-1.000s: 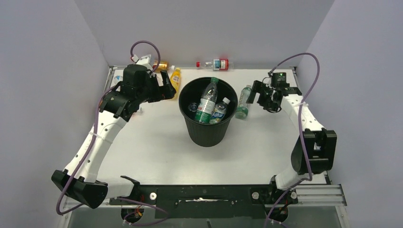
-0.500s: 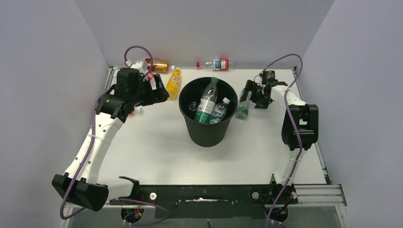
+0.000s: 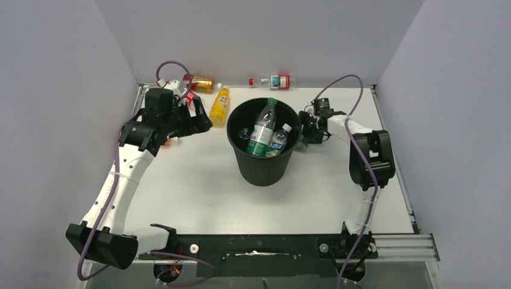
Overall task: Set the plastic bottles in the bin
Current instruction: Pick up the plastic bottle at the center of the board, then place the plastic bottle in the trash bin, then pick up the plastic bottle at the center of the board.
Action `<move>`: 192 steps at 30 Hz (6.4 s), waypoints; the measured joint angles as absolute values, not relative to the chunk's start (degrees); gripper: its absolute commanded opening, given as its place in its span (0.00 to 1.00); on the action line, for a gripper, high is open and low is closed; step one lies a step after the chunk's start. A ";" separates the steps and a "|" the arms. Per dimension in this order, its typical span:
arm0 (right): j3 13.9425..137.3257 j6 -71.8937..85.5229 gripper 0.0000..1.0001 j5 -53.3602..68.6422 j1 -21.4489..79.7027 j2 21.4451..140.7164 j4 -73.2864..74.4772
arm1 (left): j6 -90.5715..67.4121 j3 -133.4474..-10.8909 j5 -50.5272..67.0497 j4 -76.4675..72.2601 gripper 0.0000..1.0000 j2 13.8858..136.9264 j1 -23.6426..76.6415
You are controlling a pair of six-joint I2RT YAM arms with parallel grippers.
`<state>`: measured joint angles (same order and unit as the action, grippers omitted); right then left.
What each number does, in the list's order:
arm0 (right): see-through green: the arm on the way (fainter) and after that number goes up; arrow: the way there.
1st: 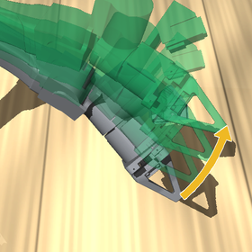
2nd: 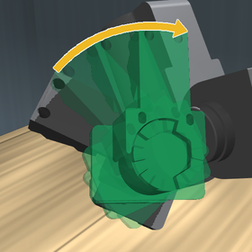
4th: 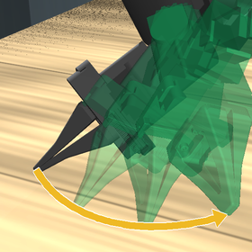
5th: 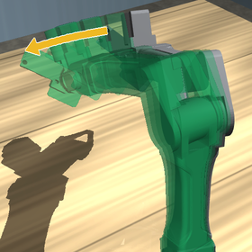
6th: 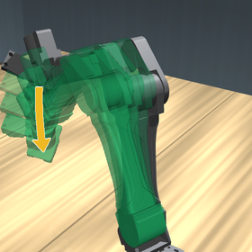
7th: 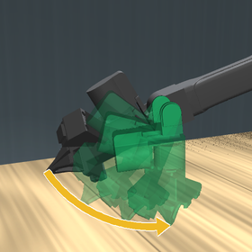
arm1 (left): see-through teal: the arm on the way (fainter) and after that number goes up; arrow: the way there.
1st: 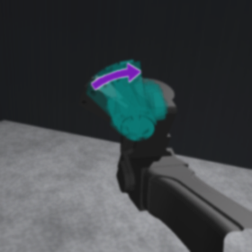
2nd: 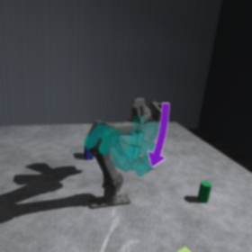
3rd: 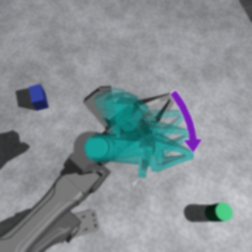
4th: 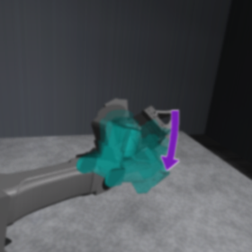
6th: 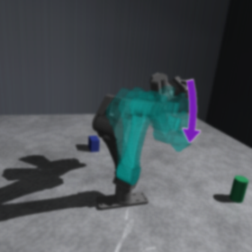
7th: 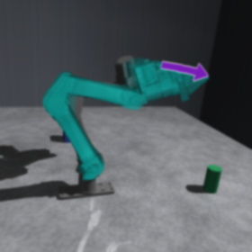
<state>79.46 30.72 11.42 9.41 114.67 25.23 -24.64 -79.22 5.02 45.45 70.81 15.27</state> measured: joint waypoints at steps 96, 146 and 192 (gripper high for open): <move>96.53 23.70 0.72 -6.98 38.46 82.61 46.81 | -26.30 -74.48 4.34 46.09 0.89 70.57 17.91; 89.17 28.64 0.98 -11.86 37.74 66.85 55.64 | -12.58 -102.17 -4.64 26.98 0.90 124.68 13.28; 58.08 39.57 0.98 -6.81 33.76 45.91 51.20 | -18.79 -87.81 0.36 35.73 0.56 93.21 17.23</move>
